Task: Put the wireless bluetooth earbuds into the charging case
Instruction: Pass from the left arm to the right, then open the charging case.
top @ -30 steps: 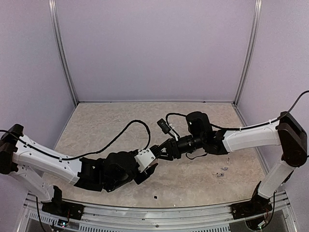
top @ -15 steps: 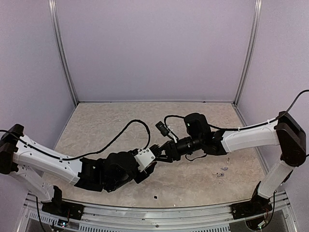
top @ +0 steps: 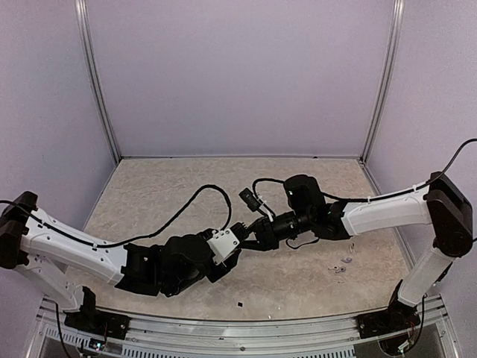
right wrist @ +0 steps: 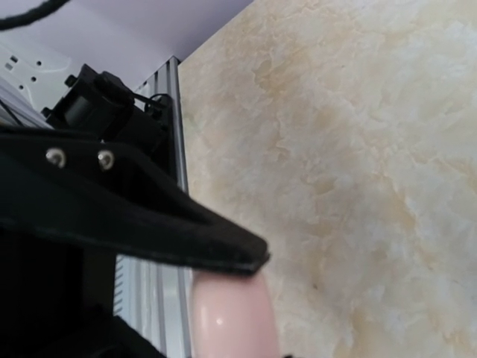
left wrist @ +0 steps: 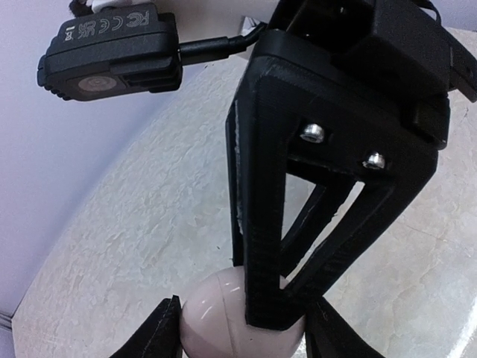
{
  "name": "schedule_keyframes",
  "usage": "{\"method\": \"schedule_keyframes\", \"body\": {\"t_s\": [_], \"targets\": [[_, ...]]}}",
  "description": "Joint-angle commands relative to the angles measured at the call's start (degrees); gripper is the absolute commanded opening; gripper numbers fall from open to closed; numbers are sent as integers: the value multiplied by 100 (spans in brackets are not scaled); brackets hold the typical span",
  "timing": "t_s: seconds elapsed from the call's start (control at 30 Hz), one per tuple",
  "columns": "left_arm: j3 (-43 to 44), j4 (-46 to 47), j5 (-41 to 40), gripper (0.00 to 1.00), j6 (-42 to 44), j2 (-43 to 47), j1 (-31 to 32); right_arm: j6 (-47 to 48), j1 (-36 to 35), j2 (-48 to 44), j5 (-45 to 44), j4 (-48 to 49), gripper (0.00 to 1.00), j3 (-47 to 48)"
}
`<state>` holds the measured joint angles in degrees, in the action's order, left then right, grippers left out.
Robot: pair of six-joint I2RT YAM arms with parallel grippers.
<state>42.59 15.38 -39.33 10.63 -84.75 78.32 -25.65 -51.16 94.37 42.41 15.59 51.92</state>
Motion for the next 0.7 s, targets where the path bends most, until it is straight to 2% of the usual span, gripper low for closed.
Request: {"method": "schedule_keyframes", "body": {"t_s": [0.0, 0.13, 0.33, 0.47, 0.67], "targets": [[-99, 328, 129, 59, -215, 247, 32, 208, 24, -211, -117, -210, 21, -13], [-545, 546, 731, 64, -436, 968, -38, 448, 164, -474, -129, -94, 18, -81], [-1037, 815, 2321, 65, -1268, 1924, -754, 905, 177, -877, -14, 200, 13, -281], [-1121, 1017, 2928, 64, -1578, 2168, -1112, 1115, 176, -1101, -4, 319, 11, -381], [-960, 1126, 3469, 62, -1704, 1988, -1175, 1276, 181, -1249, -31, 357, 4, -411]]}}
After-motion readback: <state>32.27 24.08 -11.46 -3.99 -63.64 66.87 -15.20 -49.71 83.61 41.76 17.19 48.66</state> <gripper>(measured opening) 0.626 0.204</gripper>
